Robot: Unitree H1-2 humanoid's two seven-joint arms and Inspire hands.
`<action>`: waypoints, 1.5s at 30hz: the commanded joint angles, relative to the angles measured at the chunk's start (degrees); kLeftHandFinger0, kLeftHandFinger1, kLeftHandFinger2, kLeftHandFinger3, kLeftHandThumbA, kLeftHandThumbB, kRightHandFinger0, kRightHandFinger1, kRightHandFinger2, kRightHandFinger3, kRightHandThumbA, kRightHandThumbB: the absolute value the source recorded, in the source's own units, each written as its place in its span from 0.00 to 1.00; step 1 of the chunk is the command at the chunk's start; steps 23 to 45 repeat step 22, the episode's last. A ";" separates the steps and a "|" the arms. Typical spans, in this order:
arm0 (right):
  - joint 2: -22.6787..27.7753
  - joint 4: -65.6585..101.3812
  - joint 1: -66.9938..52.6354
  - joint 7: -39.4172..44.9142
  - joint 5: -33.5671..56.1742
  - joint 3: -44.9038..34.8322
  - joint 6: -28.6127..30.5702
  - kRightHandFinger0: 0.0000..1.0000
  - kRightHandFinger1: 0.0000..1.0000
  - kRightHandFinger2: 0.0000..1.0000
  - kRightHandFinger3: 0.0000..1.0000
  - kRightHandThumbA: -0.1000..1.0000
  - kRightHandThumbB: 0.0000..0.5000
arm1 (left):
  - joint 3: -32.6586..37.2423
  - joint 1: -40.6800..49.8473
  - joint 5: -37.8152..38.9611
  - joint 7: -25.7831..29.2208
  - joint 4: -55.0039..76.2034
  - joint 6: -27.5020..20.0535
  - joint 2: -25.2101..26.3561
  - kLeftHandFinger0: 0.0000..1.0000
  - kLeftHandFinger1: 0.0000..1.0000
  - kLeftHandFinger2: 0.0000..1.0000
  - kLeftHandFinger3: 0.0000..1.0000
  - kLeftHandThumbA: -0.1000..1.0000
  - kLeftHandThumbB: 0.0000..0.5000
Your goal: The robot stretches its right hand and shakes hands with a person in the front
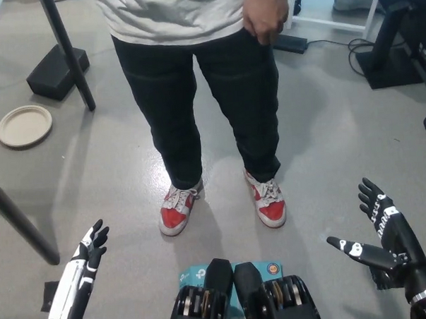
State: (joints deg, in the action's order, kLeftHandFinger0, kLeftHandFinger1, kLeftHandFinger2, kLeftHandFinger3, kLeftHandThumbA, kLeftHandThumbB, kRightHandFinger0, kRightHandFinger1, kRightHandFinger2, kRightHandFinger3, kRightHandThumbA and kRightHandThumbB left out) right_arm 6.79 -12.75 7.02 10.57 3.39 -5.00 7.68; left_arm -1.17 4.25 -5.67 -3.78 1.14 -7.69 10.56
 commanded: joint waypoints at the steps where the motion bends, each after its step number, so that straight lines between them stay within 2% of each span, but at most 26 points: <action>1: 1.06 0.15 1.28 -1.03 -1.54 0.66 4.62 1.00 1.00 1.00 1.00 1.00 0.32 | -0.44 -0.56 0.86 -0.13 0.83 -1.56 0.67 1.00 1.00 1.00 1.00 1.00 0.28; 5: 1.36 0.21 1.29 -2.26 -3.60 1.31 4.55 1.00 1.00 1.00 1.00 1.00 0.35 | -0.40 -0.88 1.07 -0.36 0.69 -1.78 0.97 1.00 1.00 1.00 1.00 1.00 0.25; 7: 1.24 0.35 1.24 -2.27 -3.52 1.38 4.90 1.00 1.00 1.00 1.00 1.00 0.34 | -0.49 -0.88 1.51 -0.50 0.71 -1.14 0.95 1.00 1.00 1.00 1.00 1.00 0.30; 10: 1.12 0.36 1.07 -2.78 -4.12 1.55 4.97 1.00 1.00 1.00 1.00 1.00 0.32 | -0.51 -0.45 1.39 -0.34 0.83 -1.32 0.95 1.00 1.00 1.00 1.00 1.00 0.27; 14: 1.29 0.84 0.80 -3.06 -4.75 1.89 3.92 1.00 1.00 1.00 1.00 1.00 0.35 | -0.48 -0.11 0.95 -0.26 1.23 -0.76 1.13 1.00 1.00 1.00 1.00 1.00 0.28; 16: 1.27 0.64 0.96 -3.23 -5.02 1.95 3.99 1.00 1.00 1.00 1.00 1.00 0.39 | -0.55 -0.15 0.96 -0.19 1.30 -0.96 1.17 1.00 1.00 1.00 1.00 1.00 0.27; 18: 1.20 0.93 0.76 -3.16 -4.82 1.99 3.78 1.00 1.00 1.00 1.00 1.00 0.38 | -0.52 -0.01 1.05 -0.32 1.47 -0.92 1.23 1.00 1.00 1.00 1.00 1.00 0.28; 20: 1.33 1.13 0.27 -3.67 -5.71 2.17 4.21 1.00 1.00 1.00 1.00 1.00 0.41 | -0.46 0.37 1.24 -0.41 1.56 -0.60 1.11 1.00 1.00 1.00 1.00 1.00 0.31; 45: 1.59 1.33 0.03 -3.98 -6.49 2.31 3.83 1.00 1.00 1.00 1.00 1.00 0.41 | -0.39 0.49 1.26 -0.39 1.57 -0.46 0.95 1.00 1.00 1.00 1.00 1.00 0.31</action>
